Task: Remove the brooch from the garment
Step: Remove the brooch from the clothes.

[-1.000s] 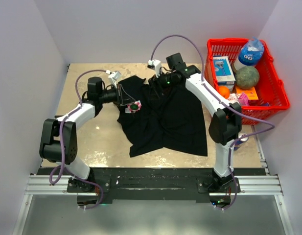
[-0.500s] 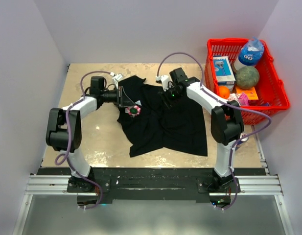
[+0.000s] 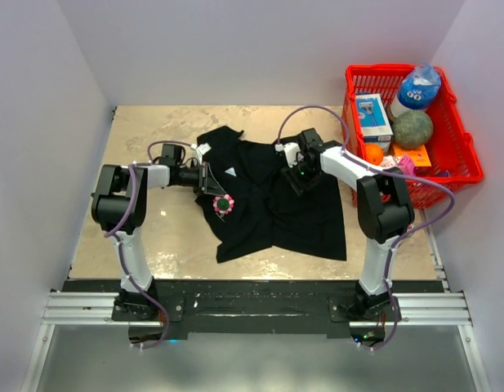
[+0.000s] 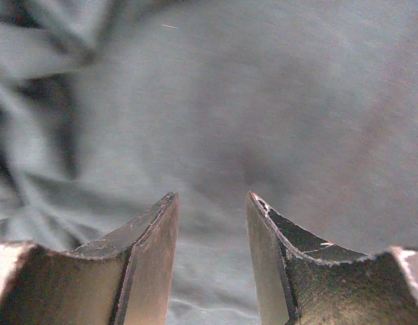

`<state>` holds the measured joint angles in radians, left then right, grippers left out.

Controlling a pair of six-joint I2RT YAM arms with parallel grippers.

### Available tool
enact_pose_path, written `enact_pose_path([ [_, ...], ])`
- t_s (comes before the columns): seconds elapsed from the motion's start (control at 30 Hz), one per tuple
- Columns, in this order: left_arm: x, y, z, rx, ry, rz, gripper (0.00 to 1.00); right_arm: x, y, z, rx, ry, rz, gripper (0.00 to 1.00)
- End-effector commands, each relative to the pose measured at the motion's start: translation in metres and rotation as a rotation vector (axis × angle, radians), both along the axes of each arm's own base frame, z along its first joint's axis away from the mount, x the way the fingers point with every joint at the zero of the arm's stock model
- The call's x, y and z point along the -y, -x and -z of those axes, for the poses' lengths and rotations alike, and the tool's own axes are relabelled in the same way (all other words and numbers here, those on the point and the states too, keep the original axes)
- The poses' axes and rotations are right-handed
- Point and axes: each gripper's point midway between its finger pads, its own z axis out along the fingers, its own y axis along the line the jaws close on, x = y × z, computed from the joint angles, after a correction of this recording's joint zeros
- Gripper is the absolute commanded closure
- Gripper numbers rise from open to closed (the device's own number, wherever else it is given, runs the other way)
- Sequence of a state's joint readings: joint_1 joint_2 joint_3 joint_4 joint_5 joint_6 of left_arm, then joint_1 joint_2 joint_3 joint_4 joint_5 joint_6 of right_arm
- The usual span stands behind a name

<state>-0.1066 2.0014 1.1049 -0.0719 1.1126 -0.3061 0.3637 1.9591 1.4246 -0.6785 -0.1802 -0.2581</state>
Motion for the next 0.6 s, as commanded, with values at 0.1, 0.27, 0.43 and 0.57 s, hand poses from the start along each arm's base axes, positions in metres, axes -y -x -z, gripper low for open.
enact_pose_path([
  [0.1,-0.034,-0.020,0.024,0.045,-0.194,-0.046,1.00,0.051,-0.029,0.010,0.071,0.184,0.075,0.53],
  [0.27,-0.045,-0.025,-0.003,0.063,-0.136,-0.076,1.00,0.055,-0.038,-0.006,0.121,0.206,0.080,0.53],
  [0.43,-0.029,-0.018,-0.068,0.084,0.094,0.000,1.00,0.017,-0.052,-0.071,0.239,0.025,0.019,0.52],
  [0.57,-0.025,-0.022,-0.100,0.095,0.158,-0.015,1.00,-0.032,-0.041,-0.118,0.292,-0.208,-0.093,0.49],
])
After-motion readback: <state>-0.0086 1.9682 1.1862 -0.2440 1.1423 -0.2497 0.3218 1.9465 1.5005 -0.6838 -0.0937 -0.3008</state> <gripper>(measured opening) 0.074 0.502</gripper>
